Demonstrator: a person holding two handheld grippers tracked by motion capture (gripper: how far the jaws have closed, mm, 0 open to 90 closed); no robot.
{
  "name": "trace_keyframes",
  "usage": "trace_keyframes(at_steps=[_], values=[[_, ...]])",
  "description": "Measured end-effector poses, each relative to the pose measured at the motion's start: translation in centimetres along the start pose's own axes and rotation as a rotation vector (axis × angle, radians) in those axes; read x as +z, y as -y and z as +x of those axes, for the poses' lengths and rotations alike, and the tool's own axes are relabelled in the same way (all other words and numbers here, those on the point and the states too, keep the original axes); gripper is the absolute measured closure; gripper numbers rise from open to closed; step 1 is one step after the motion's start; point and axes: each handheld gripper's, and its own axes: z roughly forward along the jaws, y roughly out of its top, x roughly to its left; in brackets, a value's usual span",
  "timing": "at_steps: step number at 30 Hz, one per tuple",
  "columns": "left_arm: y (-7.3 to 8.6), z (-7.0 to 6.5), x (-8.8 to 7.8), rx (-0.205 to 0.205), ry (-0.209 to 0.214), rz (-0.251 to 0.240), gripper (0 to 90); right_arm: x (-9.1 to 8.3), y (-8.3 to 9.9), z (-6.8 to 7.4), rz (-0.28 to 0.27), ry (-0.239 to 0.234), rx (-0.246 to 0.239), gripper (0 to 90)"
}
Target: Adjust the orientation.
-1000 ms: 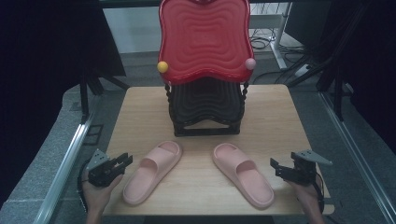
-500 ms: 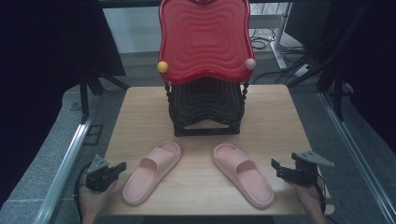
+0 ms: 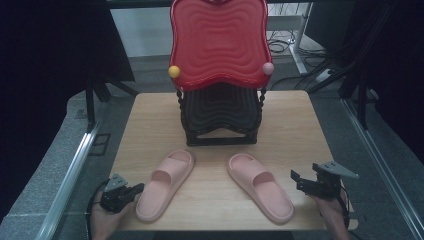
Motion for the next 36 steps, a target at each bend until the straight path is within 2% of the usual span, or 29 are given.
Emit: trace_keyframes(at_steps=[2,7,9,10,12,13,15,20,24,27,28,29,31,32,33,34,35,36], values=[[0.0,-0.9,0.0,0.027,0.028,0.009,90.0,0.0,0.0,0.1,0.000,-0.001,-0.001,11.2],[0.0,-2.2,0.1,0.049,0.063,0.012,90.0,0.0,-0.2,0.5,-0.001,-0.009,-0.007,11.2],[-0.1,-2.9,0.3,0.060,0.091,0.012,90.0,0.0,-0.2,0.7,0.001,-0.015,-0.008,11.2],[-0.3,-3.8,0.7,0.085,0.122,0.016,90.0,0.0,-0.2,0.7,0.000,-0.014,-0.008,11.2],[-0.5,-4.2,0.9,0.098,0.137,0.021,90.0,0.0,-0.2,0.8,0.000,-0.015,-0.010,11.2],[-0.7,-5.0,1.3,0.119,0.160,0.027,90.0,0.0,-0.3,0.8,0.001,-0.015,-0.011,11.2],[-0.9,-5.6,1.8,0.128,0.185,0.031,90.0,-0.1,-0.3,0.8,0.001,-0.014,-0.011,11.2],[-1.0,-6.2,2.4,0.142,0.203,0.041,89.9,-0.1,-0.3,0.8,0.001,-0.012,-0.008,11.2],[-1.1,-5.7,1.7,0.133,0.191,0.008,88.7,-0.3,-0.4,0.9,-0.002,-0.016,-0.003,11.2],[-1.8,-5.0,0.7,0.098,0.150,-0.080,83.2,-0.7,-0.8,1.3,-0.013,-0.039,0.000,12.2],[-2.1,-4.8,0.4,0.086,0.127,-0.107,74.1,-1.0,-1.1,1.9,-0.023,-0.046,-0.013,12.5],[-2.9,-4.5,-0.2,0.061,0.073,-0.163,67.8,-1.1,-1.2,2.2,-0.024,-0.046,-0.019,12.8],[-3.8,-3.9,-0.3,0.017,0.018,-0.215,51.1,-1.3,-1.4,2.9,-0.027,-0.056,-0.036,13.9],[-4.3,-3.6,-0.3,-0.006,0.002,-0.226,46.8,-1.3,-1.5,3.2,-0.029,-0.057,-0.047,14.3],[-4.3,-3.6,-0.3,-0.006,0.002,-0.226,43.2,-1.3,-1.5,3.2,-0.029,-0.057,-0.047,14.3],[-5.1,-3.1,-0.2,-0.033,-0.026,-0.246,40.0,-1.4,-1.6,3.9,-0.026,-0.063,-0.068,15.2],[-5.1,-3.1,-0.2,-0.033,-0.026,-0.246,36.6,-1.4,-1.6,3.9,-0.026,-0.063,-0.068,15.2],[-5.8,-2.7,0.0,-0.055,-0.034,-0.249,33.8,-1.4,-1.8,4.5,-0.030,-0.066,-0.089,16.4]])
